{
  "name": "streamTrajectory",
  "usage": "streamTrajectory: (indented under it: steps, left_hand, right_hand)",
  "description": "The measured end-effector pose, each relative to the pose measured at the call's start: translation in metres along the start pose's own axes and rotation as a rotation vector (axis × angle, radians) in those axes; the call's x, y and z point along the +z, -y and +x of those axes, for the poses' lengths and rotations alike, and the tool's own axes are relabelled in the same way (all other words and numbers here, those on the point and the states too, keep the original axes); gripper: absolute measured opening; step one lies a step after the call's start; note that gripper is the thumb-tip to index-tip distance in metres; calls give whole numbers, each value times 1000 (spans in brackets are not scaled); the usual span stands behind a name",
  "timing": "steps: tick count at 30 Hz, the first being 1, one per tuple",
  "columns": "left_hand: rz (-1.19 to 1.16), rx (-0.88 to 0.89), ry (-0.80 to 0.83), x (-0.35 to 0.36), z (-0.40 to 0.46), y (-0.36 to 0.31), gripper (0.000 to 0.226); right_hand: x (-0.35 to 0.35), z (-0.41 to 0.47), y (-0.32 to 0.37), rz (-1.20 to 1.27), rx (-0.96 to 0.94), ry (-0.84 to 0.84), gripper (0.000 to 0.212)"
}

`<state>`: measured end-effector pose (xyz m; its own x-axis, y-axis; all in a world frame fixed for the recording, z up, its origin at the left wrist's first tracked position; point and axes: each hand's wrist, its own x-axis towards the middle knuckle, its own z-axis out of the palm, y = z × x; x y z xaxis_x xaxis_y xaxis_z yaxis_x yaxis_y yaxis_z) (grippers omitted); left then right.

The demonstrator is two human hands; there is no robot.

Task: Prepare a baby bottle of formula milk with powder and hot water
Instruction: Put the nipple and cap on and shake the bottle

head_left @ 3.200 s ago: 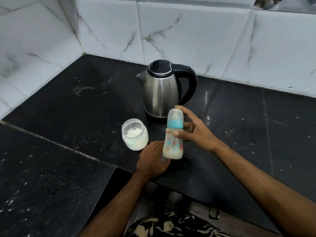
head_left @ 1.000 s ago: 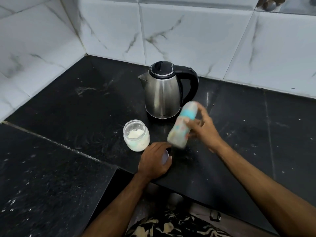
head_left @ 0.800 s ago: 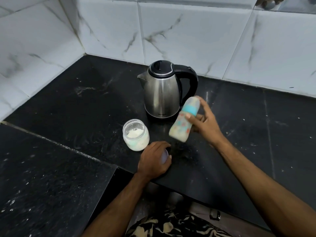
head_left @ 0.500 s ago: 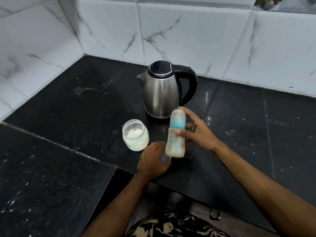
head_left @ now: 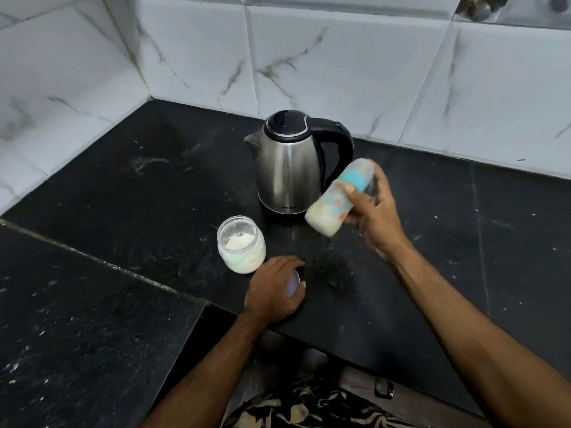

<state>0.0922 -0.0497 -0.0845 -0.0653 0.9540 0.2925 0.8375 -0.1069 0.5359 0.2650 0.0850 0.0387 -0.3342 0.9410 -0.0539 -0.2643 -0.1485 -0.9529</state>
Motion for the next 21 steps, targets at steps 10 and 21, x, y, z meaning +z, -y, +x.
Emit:
streamTrajectory:
  steps: [10, 21]
  left_hand:
    - [2, 8, 10, -3, 2, -3, 37]
    - [22, -12, 30, -5, 2, -5, 34]
  right_hand:
    - [8, -14, -4, -310, -17, 248, 77]
    - [9, -20, -15, -214, 69, 221, 78]
